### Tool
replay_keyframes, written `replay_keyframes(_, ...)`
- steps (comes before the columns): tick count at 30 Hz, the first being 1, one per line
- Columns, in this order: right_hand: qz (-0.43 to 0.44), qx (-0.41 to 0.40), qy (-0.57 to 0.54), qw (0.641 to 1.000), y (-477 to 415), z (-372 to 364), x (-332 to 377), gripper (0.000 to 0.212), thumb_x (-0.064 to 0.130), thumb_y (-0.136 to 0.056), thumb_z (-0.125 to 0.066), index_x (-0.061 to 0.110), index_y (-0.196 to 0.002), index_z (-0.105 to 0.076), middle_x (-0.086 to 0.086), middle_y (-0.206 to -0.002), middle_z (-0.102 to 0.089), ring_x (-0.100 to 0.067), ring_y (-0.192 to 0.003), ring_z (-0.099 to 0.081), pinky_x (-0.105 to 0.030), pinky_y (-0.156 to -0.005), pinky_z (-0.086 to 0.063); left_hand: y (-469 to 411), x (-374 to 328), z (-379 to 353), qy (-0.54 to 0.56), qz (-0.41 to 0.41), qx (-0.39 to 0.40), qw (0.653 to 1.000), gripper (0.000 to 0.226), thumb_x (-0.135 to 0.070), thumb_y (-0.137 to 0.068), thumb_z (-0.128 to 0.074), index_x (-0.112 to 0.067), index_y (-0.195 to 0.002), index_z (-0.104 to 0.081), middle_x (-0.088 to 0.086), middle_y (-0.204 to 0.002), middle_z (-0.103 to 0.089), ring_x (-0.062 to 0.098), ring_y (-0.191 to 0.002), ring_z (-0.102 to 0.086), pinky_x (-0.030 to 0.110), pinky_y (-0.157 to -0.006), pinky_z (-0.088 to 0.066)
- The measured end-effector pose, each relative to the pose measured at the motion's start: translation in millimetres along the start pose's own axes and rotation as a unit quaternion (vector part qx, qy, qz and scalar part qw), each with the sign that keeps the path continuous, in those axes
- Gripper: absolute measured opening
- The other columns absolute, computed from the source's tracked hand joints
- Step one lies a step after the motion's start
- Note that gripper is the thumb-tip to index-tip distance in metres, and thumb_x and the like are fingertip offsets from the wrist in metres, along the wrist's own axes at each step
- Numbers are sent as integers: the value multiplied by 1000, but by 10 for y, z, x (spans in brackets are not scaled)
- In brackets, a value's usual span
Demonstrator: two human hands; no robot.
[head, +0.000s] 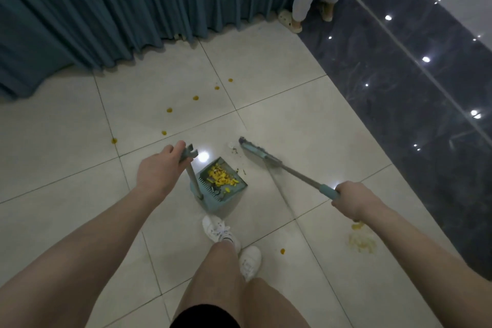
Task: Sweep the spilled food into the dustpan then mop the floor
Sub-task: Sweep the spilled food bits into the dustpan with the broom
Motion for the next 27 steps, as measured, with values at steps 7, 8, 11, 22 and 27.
replay_keyframes(7,-134,148,-247,948,80,-900,5,38,5,-95,-53,11,-133,-47,-21,-88,-62,-28,-60,-67,-33,-52,-58,406,126,-122,-9,27,9,1000,34,-48,-96,-42,-17,-109,-41,7,-90,-58,31,-62,-57,35,-49,-46)
replay_keyframes(8,-127,143,-252,949,92,-951,28,36,7,-97,-51,14,-132,-49,-19,-84,-60,-25,-55,-61,-27,-44,-52,414,118,-127,-6,23,5,1000,33,-48,-96,-43,-17,-108,-42,7,-88,-58,31,-60,-56,34,-48,-45)
replay_keyframes(11,-83,86,-180,976,105,-933,85,27,20,-101,-41,9,-118,-58,-11,-79,-57,-20,-53,-52,-15,-33,-37,353,109,-93,-2,2,-13,1000,30,-46,-96,-45,-17,-105,-41,5,-84,-56,30,-56,-55,32,-44,-41)
replay_keyframes(22,8,177,-42,983,911,-1008,483,17,24,-100,-42,20,-112,-55,-6,-76,-54,-17,-43,-48,-21,-38,-43,298,141,-22,40,-22,-34,998,25,-43,-96,-47,-21,-102,-37,8,-81,-55,33,-54,-55,28,-43,-31)
replay_keyframes(27,2,129,-98,987,1067,-570,514,27,29,-101,-45,28,-126,-55,-3,-60,-47,-14,-37,-41,-20,-34,-36,325,276,-5,40,-25,-39,998,27,-44,-96,-47,-18,-104,-42,7,-78,-54,32,-51,-54,27,-42,-30)
Point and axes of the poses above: each hand's wrist, its own y-axis away from the middle knuckle, its own z-axis out of the back of the hand, x = y × z, the point moved 10 cm from there along -y, towards the middle knuckle
